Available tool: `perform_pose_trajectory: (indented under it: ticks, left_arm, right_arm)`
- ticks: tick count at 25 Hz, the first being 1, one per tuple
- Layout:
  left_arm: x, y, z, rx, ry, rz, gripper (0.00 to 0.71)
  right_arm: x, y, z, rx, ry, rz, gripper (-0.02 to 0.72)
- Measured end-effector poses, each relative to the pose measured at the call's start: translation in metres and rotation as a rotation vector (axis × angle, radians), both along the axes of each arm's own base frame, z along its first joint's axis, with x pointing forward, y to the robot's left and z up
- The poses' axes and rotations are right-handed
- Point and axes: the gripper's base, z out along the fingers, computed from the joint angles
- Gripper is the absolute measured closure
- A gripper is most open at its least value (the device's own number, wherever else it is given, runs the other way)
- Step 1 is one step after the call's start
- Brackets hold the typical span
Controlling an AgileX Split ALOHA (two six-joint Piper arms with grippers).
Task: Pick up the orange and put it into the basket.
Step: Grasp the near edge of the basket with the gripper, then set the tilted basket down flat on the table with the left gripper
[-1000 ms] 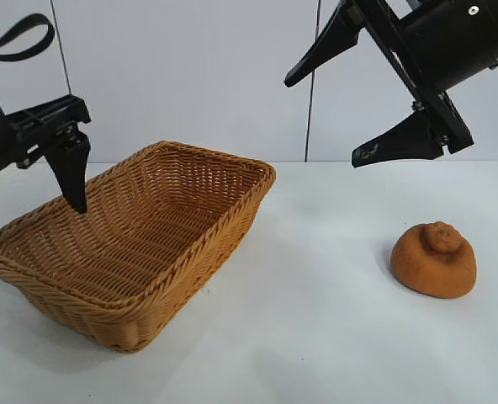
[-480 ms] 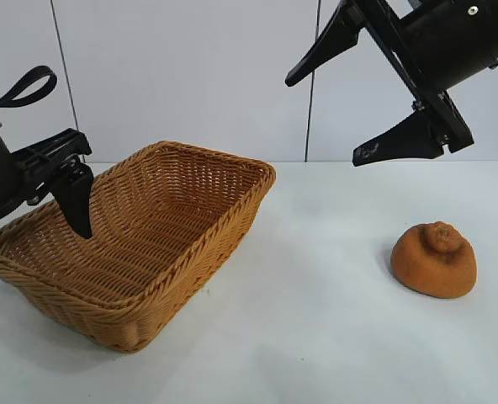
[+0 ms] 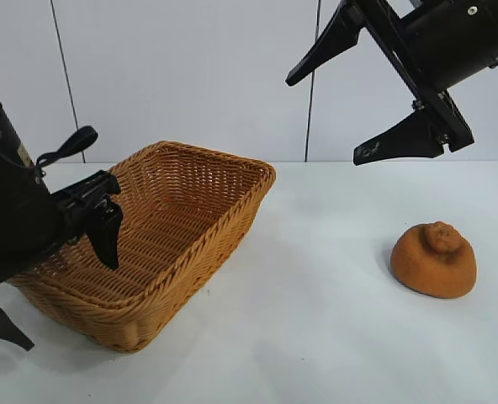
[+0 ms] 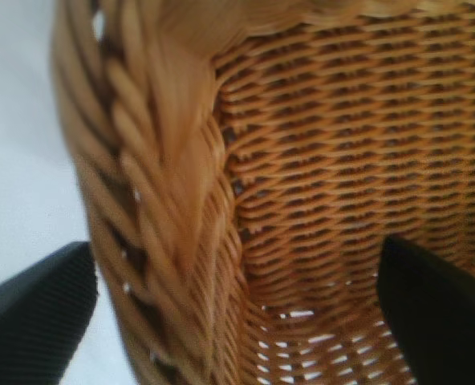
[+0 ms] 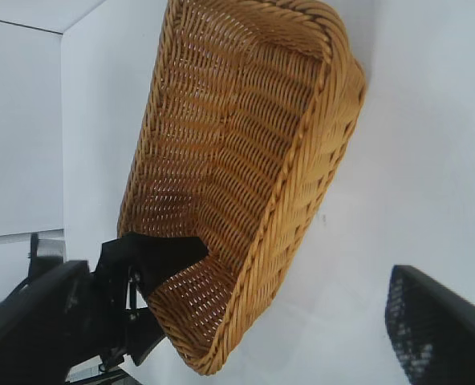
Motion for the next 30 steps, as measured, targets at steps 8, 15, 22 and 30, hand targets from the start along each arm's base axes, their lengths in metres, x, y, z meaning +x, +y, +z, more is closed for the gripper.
perform_pose_trajectory:
  ticks: [8,15,22,30]
  left_arm:
    - [0.000,0.000,-0.006,0.007,0.017,0.004,0.390]
    - [0.003,0.003,0.000,-0.013,-0.008,0.035,0.623]
    - [0.012,0.036,0.024,-0.003,-0.049,0.048,0.625]
    - [0.042,0.054,0.057,-0.054,-0.123,-0.185,0.625]
  right_arm:
    - [0.000,0.000,0.000,0.000,0.001,0.001,0.020]
    - [0.000,0.000,0.000,0.000,0.001,0.001,0.020]
    - [0.000,0.000,0.000,0.000,0.001,0.001,0.020]
    - [0.000,0.000,0.000,0.001,0.002,0.002,0.020]
